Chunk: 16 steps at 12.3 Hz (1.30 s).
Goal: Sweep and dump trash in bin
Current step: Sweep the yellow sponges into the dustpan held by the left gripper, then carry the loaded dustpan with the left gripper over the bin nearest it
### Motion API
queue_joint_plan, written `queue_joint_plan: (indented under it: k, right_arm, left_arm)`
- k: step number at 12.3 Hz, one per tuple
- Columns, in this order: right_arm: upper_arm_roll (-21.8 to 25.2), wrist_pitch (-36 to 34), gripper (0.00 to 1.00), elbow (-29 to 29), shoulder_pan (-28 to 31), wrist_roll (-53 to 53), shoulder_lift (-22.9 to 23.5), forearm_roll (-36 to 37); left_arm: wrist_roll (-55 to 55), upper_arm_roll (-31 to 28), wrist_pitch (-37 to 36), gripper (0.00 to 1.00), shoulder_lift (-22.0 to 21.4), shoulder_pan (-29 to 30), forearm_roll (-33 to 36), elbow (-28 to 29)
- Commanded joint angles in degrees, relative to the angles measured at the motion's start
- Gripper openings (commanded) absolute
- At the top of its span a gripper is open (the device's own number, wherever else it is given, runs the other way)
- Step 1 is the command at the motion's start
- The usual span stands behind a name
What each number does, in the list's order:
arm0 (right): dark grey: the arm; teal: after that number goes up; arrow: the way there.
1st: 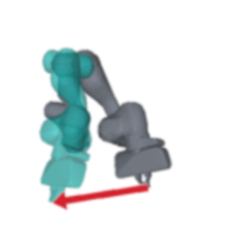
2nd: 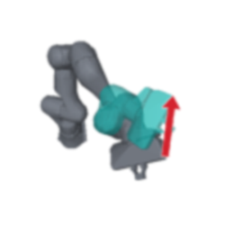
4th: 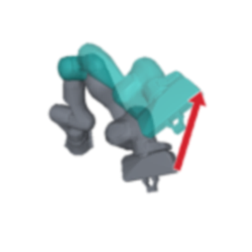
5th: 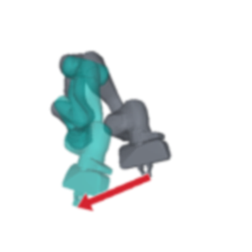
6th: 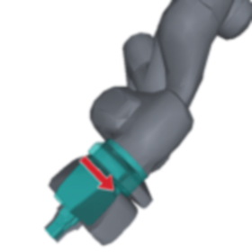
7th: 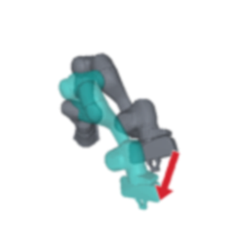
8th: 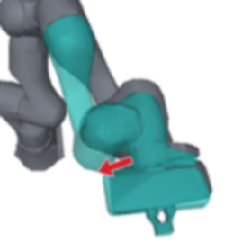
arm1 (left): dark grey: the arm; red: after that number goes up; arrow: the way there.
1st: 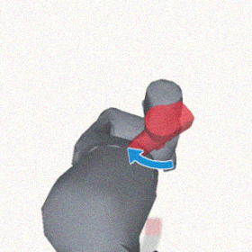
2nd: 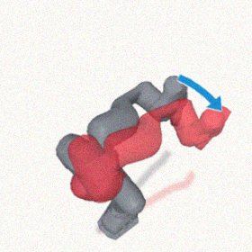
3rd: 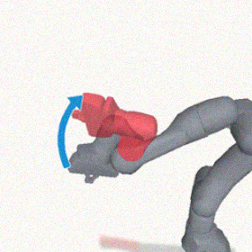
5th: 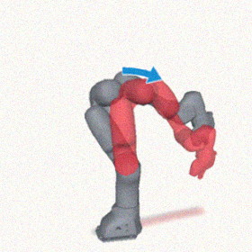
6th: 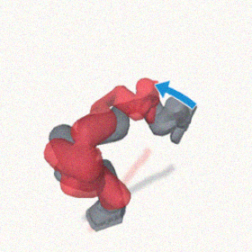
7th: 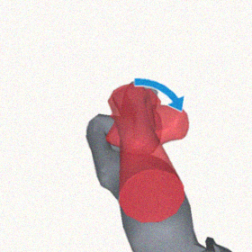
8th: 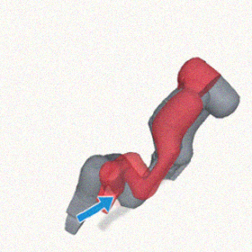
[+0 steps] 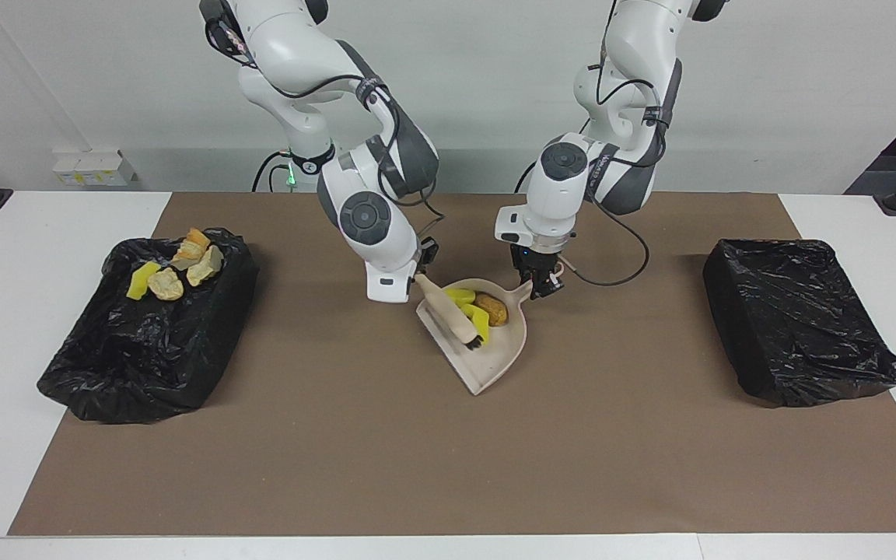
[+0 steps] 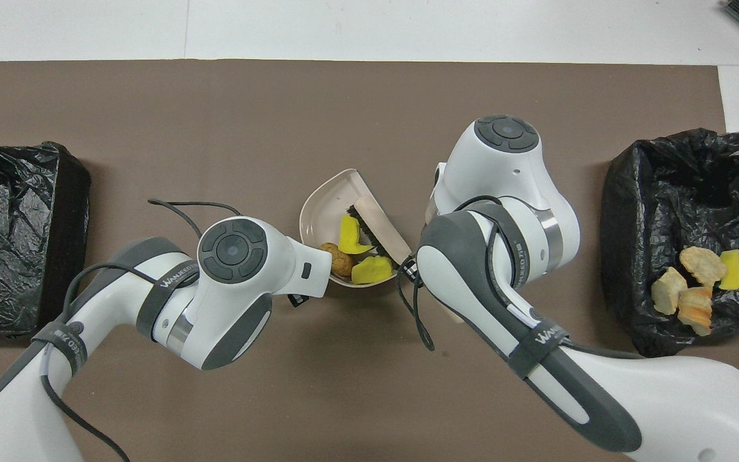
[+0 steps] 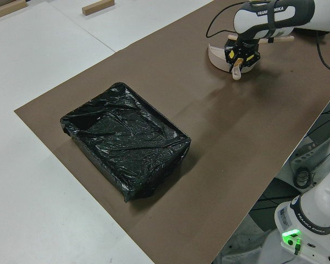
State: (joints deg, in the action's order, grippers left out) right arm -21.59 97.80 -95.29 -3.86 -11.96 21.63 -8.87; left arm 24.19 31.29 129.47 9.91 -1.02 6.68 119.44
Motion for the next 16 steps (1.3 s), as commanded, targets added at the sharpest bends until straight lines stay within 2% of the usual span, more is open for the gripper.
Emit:
queue_joint_plan:
  k: [1, 4, 7, 11, 14, 16]
  right_arm:
    - [-0.3, -3.1, 0.00, -1.4, 5.3, 0.1, -4.6, 2.8]
    - [-0.6, -6.7, 0.00, -0.8, 7.5, 3.6, -6.5, 6.8]
    - [-0.7, -6.7, 0.00, -4.0, 6.0, 11.0, -9.0, 6.8]
    - [-0.9, 3.6, 0.00, -19.5, -1.0, 27.6, -18.6, 5.1]
    - [-0.9, 4.4, 0.00, -21.5, -6.7, 37.3, -21.0, 1.5]
    - [-0.8, 5.9, 0.00, -21.5, -12.9, 46.8, -19.0, 0.9]
  left_arm:
    - [-0.4, -1.0, 0.8, 0.00, 0.4, 0.3, -1.1, -2.3]
    - [-0.7, -1.8, 2.0, 0.00, 0.3, 0.3, -2.6, -2.9]
    - [-0.6, -3.9, 2.9, 0.00, -0.6, 0.6, -4.0, -3.1]
    - [0.0, -11.4, -2.2, 0.00, -4.4, 0.6, -4.1, -5.4]
    - [3.0, -19.7, -10.3, 0.00, -7.4, 0.6, -8.9, -8.3]
    - [9.8, -26.6, -13.8, 0.00, -8.2, 0.6, -11.4, -10.3]
